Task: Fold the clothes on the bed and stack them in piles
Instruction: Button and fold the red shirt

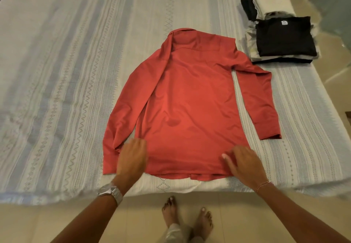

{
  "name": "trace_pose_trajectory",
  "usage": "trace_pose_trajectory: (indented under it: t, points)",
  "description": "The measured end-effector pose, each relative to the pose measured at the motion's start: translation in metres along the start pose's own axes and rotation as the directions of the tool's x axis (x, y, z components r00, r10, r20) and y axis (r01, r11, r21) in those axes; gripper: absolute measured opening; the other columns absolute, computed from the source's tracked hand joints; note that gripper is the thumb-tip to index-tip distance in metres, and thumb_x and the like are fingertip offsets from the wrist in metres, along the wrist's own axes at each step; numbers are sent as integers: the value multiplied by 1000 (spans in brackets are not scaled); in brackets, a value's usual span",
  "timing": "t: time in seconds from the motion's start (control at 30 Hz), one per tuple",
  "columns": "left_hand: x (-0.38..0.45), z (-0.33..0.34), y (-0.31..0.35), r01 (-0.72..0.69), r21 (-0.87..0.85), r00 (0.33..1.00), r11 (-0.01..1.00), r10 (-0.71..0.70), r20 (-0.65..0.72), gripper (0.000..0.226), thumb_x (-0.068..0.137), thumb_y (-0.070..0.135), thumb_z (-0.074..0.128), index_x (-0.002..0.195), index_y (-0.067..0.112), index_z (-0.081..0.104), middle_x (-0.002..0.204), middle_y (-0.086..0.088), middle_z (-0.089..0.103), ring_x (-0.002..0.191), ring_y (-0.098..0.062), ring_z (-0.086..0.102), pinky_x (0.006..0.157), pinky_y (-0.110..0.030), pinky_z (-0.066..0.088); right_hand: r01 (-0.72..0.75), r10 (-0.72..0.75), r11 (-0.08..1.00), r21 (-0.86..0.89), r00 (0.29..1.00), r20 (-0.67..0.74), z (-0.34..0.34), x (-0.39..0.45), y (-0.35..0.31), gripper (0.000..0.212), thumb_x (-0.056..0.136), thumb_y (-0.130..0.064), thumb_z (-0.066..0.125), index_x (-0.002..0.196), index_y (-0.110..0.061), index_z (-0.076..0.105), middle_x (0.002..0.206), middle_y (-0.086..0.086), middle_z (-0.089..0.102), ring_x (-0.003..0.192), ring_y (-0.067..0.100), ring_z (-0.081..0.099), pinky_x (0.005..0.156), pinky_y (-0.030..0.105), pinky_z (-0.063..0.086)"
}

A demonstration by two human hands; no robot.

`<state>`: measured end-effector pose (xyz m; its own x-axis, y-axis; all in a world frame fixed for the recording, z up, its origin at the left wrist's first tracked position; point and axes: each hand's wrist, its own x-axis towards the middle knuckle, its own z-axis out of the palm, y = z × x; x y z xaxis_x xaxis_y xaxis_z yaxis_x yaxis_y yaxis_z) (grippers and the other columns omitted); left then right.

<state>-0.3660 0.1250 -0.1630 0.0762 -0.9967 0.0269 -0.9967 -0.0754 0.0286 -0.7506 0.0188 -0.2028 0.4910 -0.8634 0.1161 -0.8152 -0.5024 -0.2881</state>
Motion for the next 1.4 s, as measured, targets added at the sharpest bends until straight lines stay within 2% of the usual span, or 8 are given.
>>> trace_pose_trajectory:
  t: [0.1, 0.27, 0.4, 0.57, 0.7, 0.97, 1.07, 1.4]
  points:
    - [-9, 6, 28, -378, -82, 925, 922, 380, 14, 30, 79, 42, 67, 90, 15, 57, 85, -3, 54, 78, -23, 49, 65, -39, 46, 292, -293, 956, 35, 956, 22, 6, -7, -29, 49, 90, -64, 62, 89, -15, 56, 83, -2, 51, 75, 18, 46, 69, 31, 43]
    - [-19, 23, 75, -405, -152, 906, 902, 418, 63, 18, 82, 34, 62, 76, 17, 60, 76, -1, 55, 66, -21, 55, 42, -33, 38, 528, -527, 849, -18, 849, 20, 20, -20, -67, 34, 88, -49, 70, 93, -17, 62, 87, 1, 53, 77, 21, 49, 67, 34, 44]
    - [-23, 28, 87, -308, -137, 932, 941, 327, 155, 25, 71, 34, 81, 86, 20, 67, 87, 0, 60, 78, -20, 59, 48, -32, 46, 454, -446, 887, -79, 889, 106, 34, -33, -76, 40, 88, -47, 59, 116, -19, 62, 97, -1, 58, 83, 21, 55, 71, 34, 49]
    - [-32, 32, 93, -310, -220, 933, 925, 340, 118, 27, 67, 19, 83, 81, 18, 60, 80, 0, 59, 73, -22, 57, 50, -33, 45, 385, -384, 923, -5, 922, 53, 39, -45, -81, 27, 93, -45, 56, 98, -19, 65, 86, -3, 59, 77, 20, 55, 67, 34, 47]
    - [-39, 31, 93, -376, -212, 908, 902, 404, 111, 25, 64, 19, 77, 78, 19, 56, 77, 0, 57, 71, -22, 54, 58, -34, 43, 333, -332, 943, -9, 942, 46, 31, -47, -86, 34, 98, -45, 53, 115, -16, 63, 90, -1, 58, 80, 20, 53, 68, 35, 47]
    - [-46, 33, 91, -377, -260, 900, 889, 418, 126, 30, 75, 36, 72, 94, 19, 56, 81, 1, 59, 69, -21, 57, 53, -33, 47, 285, -285, 958, -6, 958, 35, 28, -45, -94, 22, 93, -39, 66, 98, -18, 66, 96, 1, 60, 86, 22, 54, 70, 37, 47]
    - [-48, 34, 88, -397, -283, 869, 873, 457, 190, 21, 79, 44, 59, 84, 23, 61, 75, 3, 61, 62, -21, 59, 50, -30, 43, 343, -342, 939, -25, 939, 38, 33, -49, -96, 23, 95, -38, 63, 81, -20, 63, 79, -2, 56, 69, 20, 54, 58, 33, 45]
    - [22, -5, 27, 189, -325, 971, 927, -128, 202, 31, 92, 38, 58, 69, 18, 50, 71, -4, 65, 66, -31, 63, 58, -38, 48, 196, -196, 973, 126, 981, -11, 15, 23, -105, 32, 98, -42, 54, 72, -24, 59, 66, -8, 53, 49, 16, 55, 38, 30, 40]
